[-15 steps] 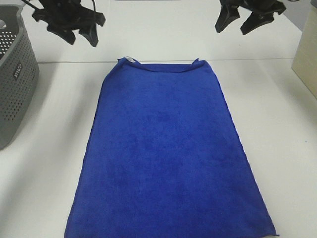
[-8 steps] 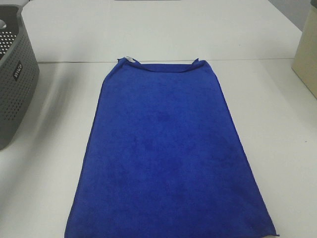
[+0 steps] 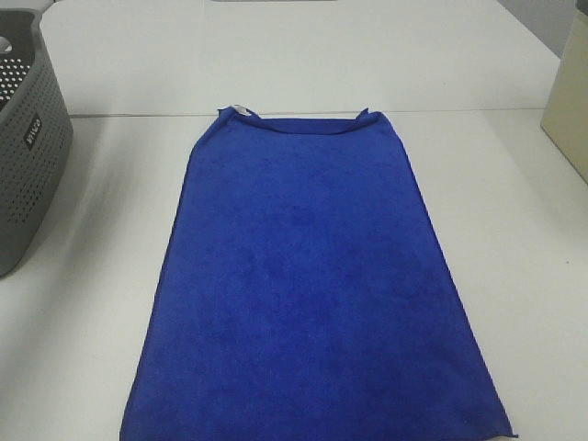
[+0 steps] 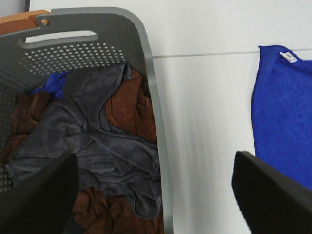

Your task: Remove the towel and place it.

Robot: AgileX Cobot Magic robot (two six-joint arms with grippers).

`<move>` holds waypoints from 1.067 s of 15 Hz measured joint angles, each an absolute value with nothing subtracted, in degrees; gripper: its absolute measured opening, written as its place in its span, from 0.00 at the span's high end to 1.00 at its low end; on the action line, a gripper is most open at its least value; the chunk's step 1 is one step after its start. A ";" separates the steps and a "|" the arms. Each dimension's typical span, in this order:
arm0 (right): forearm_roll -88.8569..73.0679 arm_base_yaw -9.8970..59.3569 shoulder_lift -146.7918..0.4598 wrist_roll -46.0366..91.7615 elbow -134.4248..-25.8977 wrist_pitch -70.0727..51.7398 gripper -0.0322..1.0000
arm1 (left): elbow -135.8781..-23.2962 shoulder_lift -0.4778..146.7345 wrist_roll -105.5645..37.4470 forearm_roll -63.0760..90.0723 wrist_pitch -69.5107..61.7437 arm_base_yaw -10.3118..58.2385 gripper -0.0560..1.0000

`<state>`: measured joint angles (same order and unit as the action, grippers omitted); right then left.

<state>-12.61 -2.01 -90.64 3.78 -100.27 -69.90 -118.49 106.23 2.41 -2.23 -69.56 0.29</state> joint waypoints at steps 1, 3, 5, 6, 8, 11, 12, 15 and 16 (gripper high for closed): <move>-12.09 -2.01 -86.12 3.61 -95.74 -69.96 0.16 | -114.02 102.44 2.41 -2.58 -69.56 0.29 0.18; -11.17 -2.01 -78.21 3.67 -89.15 -69.96 0.16 | -106.68 95.57 2.41 -3.38 -69.56 0.29 0.18; -11.00 -2.01 -68.70 4.18 -81.30 -70.02 0.16 | -96.03 85.60 3.67 -5.27 -69.56 0.29 0.19; -10.94 -2.01 -63.48 5.27 -78.27 -70.02 0.16 | -90.13 79.24 4.35 -6.47 -69.61 0.29 0.19; -10.77 -2.01 -53.86 7.62 -72.82 -70.02 0.16 | -79.98 67.78 4.41 -8.65 -68.81 0.29 0.19; -10.26 -1.95 -41.02 8.48 -65.32 -70.07 0.16 | -68.70 53.11 0.00 -10.54 -66.69 0.29 0.19; -10.26 -1.95 -37.59 8.48 -62.51 -70.07 0.16 | -65.66 49.05 -0.86 -10.71 -66.23 0.29 0.19; -10.03 -1.95 -27.85 7.96 -54.66 -70.07 0.16 | -55.35 36.67 -1.78 -12.89 -64.23 0.29 0.19; -9.97 -1.95 -21.94 7.96 -49.79 -70.07 0.16 | -47.90 29.97 -1.78 -14.55 -59.59 0.29 0.19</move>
